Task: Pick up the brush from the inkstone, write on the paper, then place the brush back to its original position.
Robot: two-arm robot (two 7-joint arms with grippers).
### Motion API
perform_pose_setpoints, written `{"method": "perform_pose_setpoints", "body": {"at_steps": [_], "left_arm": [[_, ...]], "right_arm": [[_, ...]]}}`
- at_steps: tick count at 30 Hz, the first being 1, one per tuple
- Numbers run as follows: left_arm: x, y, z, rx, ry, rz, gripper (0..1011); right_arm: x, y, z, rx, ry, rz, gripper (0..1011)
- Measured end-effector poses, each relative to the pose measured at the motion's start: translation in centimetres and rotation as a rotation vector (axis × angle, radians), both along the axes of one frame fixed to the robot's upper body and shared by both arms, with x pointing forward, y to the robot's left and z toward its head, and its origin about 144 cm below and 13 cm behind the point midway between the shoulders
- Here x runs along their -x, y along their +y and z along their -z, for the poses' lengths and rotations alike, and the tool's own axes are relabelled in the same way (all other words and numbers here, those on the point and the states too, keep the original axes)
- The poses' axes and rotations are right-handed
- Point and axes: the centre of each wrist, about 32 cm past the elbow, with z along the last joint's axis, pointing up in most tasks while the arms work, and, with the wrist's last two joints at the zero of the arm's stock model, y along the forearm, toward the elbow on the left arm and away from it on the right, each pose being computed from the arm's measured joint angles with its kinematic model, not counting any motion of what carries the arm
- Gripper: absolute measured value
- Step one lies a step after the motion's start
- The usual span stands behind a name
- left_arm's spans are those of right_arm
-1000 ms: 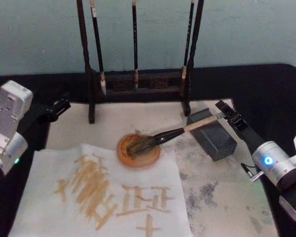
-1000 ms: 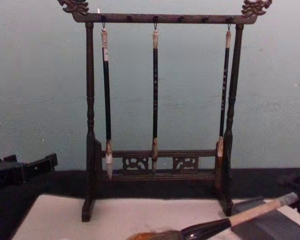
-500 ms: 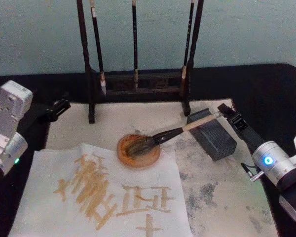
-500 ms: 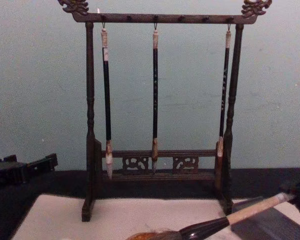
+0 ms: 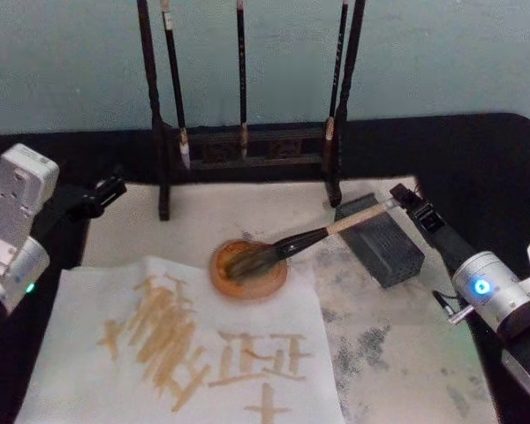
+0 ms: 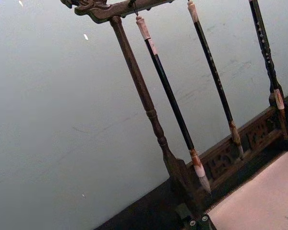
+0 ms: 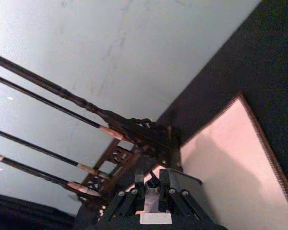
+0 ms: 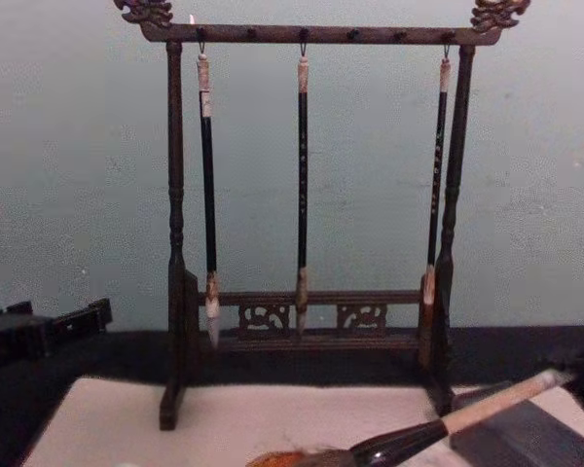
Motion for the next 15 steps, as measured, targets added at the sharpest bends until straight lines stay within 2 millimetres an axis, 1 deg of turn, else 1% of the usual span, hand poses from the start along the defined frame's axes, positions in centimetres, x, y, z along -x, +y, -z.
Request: {"method": "perform_pose_setpoints", "body": {"at_steps": [15], "left_arm": [[0.0, 0.0, 0.0, 0.000, 0.000, 0.000, 1002]], "right_arm": [[-0.2, -1.0, -1.4, -0.039, -0.063, -0.032, 178]]}}
